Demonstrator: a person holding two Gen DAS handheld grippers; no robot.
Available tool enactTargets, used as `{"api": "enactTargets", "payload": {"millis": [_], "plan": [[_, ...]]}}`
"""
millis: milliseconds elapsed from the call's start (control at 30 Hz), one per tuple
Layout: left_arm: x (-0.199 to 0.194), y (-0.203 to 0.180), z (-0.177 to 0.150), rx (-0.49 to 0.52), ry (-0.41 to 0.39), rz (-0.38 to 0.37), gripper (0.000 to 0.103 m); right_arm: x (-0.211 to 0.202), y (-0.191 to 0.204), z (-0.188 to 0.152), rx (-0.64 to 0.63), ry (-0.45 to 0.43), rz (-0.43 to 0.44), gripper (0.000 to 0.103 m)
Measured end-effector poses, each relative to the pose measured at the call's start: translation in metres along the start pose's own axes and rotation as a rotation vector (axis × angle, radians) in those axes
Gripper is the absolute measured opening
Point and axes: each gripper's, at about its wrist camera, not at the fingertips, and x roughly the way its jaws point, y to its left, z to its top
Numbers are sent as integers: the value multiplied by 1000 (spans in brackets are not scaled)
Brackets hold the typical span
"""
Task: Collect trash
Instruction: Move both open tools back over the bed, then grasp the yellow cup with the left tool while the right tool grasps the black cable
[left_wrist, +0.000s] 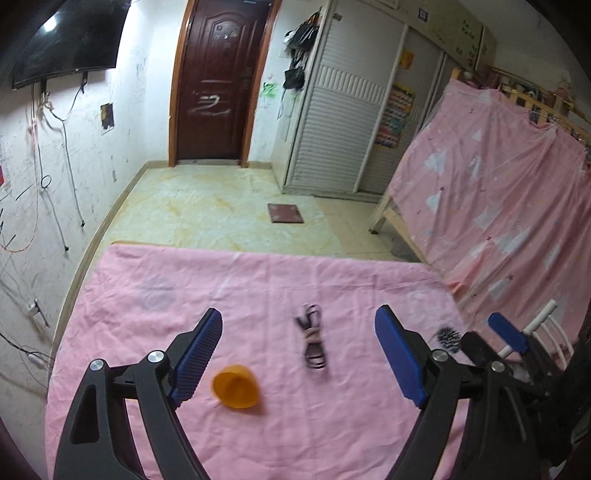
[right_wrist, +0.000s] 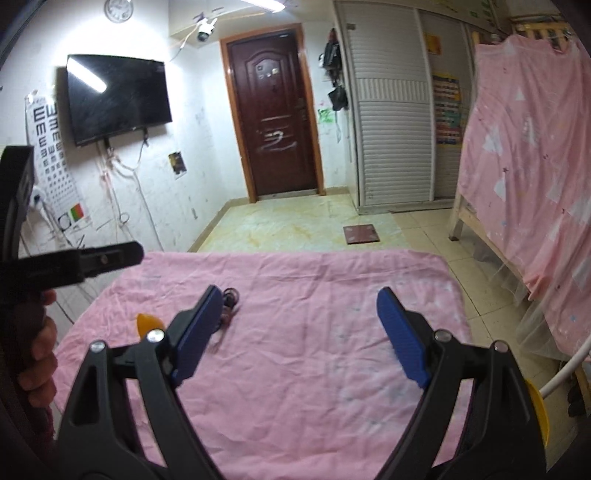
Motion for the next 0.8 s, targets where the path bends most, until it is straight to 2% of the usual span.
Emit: {"api": "enactTargets", "payload": {"millis": [300, 633, 733, 800], "plan": [[29, 31, -24, 62, 108, 59, 78, 35, 36, -1, -75, 82, 18, 82], [54, 43, -46, 115, 185, 77, 77, 72, 59, -7, -123, 165, 5, 82], [59, 45, -51, 132, 195, 78, 69, 80, 63, -8, -133, 181, 4, 82], [62, 47, -54, 135, 209, 67, 58, 86, 68, -8, -145, 193, 5, 82]]}}
